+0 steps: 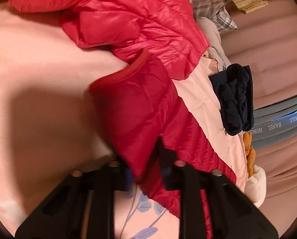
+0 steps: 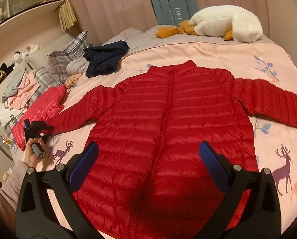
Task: Fold large clothes
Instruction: 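Grasp the cuff of the sleeve nearest the left tool with the left tool, then fold the held sleeve across the jacket body with the left tool, then release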
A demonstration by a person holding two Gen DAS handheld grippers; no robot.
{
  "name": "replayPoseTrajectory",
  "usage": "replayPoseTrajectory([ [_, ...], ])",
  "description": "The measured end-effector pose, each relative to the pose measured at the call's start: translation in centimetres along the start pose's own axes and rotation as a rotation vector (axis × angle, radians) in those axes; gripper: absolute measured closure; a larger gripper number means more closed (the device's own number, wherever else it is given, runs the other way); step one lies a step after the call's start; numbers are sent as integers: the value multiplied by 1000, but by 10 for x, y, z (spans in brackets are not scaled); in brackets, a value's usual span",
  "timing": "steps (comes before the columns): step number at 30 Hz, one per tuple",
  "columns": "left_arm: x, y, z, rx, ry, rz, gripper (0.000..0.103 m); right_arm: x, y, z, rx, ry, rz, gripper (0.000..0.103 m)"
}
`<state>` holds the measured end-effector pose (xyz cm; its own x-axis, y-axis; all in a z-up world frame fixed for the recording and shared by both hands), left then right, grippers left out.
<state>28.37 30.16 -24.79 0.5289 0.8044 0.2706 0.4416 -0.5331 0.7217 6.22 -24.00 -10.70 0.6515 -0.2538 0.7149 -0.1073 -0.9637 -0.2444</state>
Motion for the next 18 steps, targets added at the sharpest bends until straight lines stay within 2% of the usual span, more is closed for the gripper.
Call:
replayPoseTrajectory([
  [2, -1, 4, -4, -2, -10, 18, 97, 2, -6, 0, 6, 2, -15, 2],
  [6, -6, 32, -25, -14, 24, 135, 98, 5, -16, -1, 17, 4, -34, 2],
  [10, -13, 77, -48, -39, 53, 270, 98, 7, -25, -5, 28, 11, -48, 2],
  [13, -28, 121, -67, -73, 78, 395, 98, 7, -27, -8, 31, 14, -49, 2],
  [18, -57, 177, -87, -116, 90, 546, 98, 5, -24, -15, 30, 28, -37, 2],
])
Point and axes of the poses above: each gripper's, at about its wrist camera, not at the fingertips, and z roughly the way its jaws point, y to its right, x to its top, the point moved 6 cm from there along z, roughly the way its jaws point, and after that the axes turned 2 degrees about -x, right-handed, at the moved point
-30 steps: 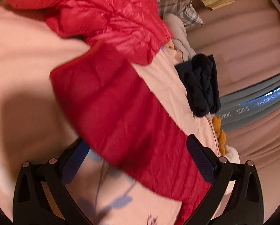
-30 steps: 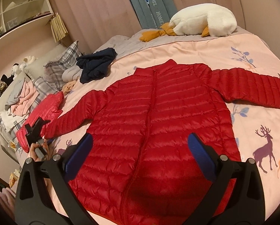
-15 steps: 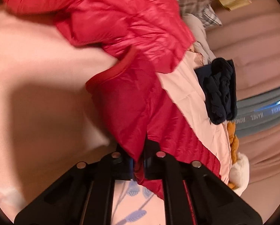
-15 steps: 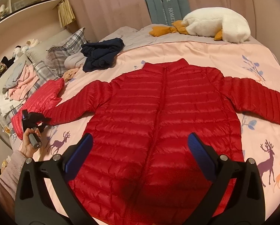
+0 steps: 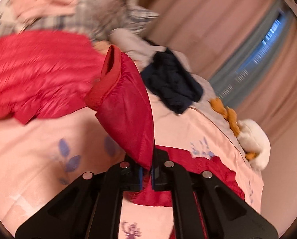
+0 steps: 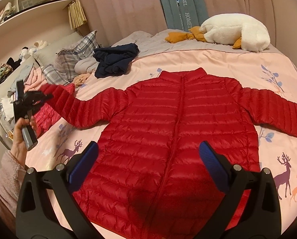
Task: Fold large clothes
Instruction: 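Fold the held sleeve across the jacket body with the left tool, then release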
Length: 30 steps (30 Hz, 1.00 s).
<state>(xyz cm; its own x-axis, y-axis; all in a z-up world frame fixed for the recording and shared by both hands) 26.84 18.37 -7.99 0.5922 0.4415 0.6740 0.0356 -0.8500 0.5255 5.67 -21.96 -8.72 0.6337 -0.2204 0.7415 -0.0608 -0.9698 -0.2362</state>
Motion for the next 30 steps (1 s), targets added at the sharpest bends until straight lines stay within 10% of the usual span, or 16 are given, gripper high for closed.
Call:
replayPoseTrajectory([
  [13, -56, 150, 19, -37, -58, 390, 98, -15, 47, -16, -50, 16, 102, 2],
  [24, -170, 228, 77, -46, -242, 604, 98, -32, 90, -7, -73, -38, 214, 2],
  [30, -223, 228, 113, -38, -411, 630, 74, -36, 106, 2, -60, -68, 275, 2],
])
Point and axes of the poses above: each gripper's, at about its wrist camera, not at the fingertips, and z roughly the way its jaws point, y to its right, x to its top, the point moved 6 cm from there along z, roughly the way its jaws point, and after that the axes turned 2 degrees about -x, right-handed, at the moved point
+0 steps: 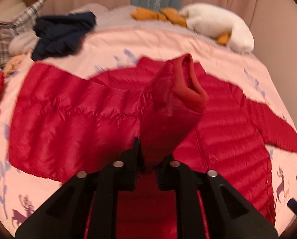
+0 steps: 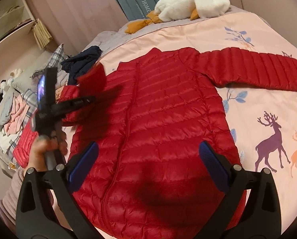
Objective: Fold large clothes
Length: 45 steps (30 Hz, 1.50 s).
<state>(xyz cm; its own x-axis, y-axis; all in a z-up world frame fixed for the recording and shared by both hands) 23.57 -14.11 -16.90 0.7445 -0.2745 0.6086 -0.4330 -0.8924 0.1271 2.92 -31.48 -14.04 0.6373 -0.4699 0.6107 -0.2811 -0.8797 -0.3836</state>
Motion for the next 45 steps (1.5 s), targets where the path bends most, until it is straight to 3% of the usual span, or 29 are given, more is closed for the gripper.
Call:
replayPoseTrajectory([
  [1, -4, 1, 5, -8, -24, -2, 45, 1, 1, 2, 5, -5, 7, 2],
  [2, -8, 3, 6, -20, -26, -4, 28, 4, 3, 8, 17, -17, 25, 2],
  [7, -14, -2, -16, -84, -7, 0, 23, 26, 0, 36, 84, -48, 71, 2],
  [9, -17, -14, -41, -122, 31, -15, 22, 36, -6, 52, 107, -62, 68, 2],
  [11, -25, -33, -69, -158, 80, -54, 15, 46, -15, 75, 104, -98, 50, 2],
  [14, -39, -75, -107, -132, 155, -124, 13, 63, -34, 112, 111, -126, -6, 2],
  [17, -56, -122, -130, -71, 186, -209, 13, 82, -51, 156, 45, -140, -67, 2],
  [19, -69, -151, -140, -16, 191, -259, 13, 91, -64, 183, 26, -150, -93, 13],
  [23, -88, -183, -146, 21, 183, -335, 13, 97, -78, 226, -50, -186, -173, 35],
  [25, -97, -193, -144, 27, 170, -366, 13, 93, -79, 242, -77, -215, -212, 68],
  [27, -103, -199, -139, 33, 154, -391, 13, 94, -83, 241, -106, -193, -277, 88],
  [28, -105, -201, -136, 32, 146, -399, 14, 97, -85, 235, -112, -176, -297, 90],
  [31, -103, -202, -127, 29, 137, -397, 13, 115, -78, 205, -118, -92, -292, 90],
  [33, -101, -200, -125, 19, 139, -390, 13, 128, -64, 183, -168, -32, -293, 90],
  [38, -87, -184, -108, -11, 131, -365, 13, 141, -16, 157, -271, -13, -277, 90],
  [40, -78, -177, -101, -22, 123, -354, 13, 138, 1, 160, -284, -52, -268, 81],
  [42, -61, -166, -90, -25, 118, -318, 14, 137, 18, 161, -343, -50, -265, 80],
  [44, -42, -153, -80, -19, 116, -269, 14, 141, 29, 157, -381, -36, -234, 62],
  [45, -31, -145, -74, -15, 114, -240, 14, 144, 30, 150, -346, -4, -204, 52],
])
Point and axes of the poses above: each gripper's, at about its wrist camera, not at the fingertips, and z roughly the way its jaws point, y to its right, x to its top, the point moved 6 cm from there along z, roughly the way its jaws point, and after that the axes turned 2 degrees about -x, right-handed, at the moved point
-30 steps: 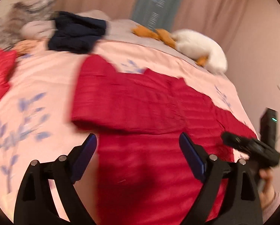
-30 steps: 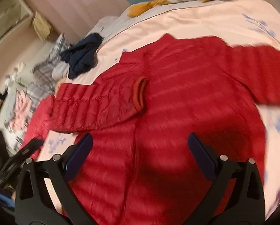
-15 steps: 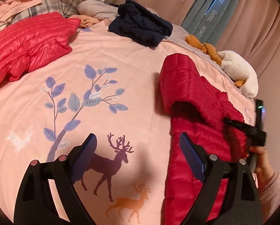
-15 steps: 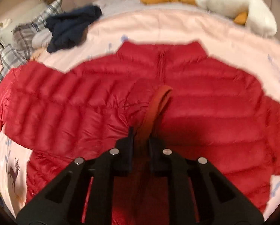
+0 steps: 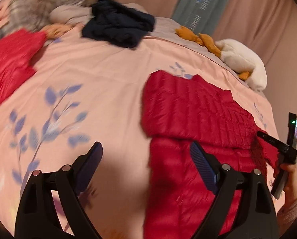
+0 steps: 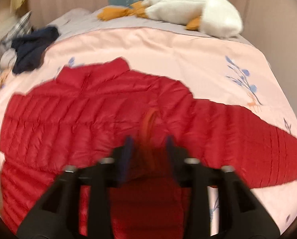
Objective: Fold large clothes
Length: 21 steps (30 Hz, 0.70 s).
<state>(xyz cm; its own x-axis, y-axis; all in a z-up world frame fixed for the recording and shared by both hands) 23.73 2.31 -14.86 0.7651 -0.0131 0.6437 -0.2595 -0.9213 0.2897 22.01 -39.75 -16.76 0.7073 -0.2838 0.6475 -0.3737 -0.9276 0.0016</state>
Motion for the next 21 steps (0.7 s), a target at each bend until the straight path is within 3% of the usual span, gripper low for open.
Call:
replayPoseTrajectory([
  [5, 24, 38, 36, 60, 9, 122, 16, 2, -37, -14, 121, 50, -75, 55],
  [6, 26, 46, 45, 75, 7, 147, 20, 0, -46, -13, 147, 40, -99, 57],
  [7, 27, 50, 51, 85, -1, 162, 31, -1, -54, -9, 153, 31, -120, 59],
  [8, 27, 56, 62, 103, -16, 183, 37, -2, -57, -7, 153, 25, -134, 60],
  [12, 18, 64, 98, 151, -90, 216, 44, -18, -69, 16, 118, -45, -192, 63],
  [15, 5, 65, 117, 181, -132, 242, 44, -30, -68, 33, 103, -92, -197, 64],
  [21, -1, 64, 125, 192, -132, 260, 44, -39, -66, 43, 124, -94, -171, 64],
])
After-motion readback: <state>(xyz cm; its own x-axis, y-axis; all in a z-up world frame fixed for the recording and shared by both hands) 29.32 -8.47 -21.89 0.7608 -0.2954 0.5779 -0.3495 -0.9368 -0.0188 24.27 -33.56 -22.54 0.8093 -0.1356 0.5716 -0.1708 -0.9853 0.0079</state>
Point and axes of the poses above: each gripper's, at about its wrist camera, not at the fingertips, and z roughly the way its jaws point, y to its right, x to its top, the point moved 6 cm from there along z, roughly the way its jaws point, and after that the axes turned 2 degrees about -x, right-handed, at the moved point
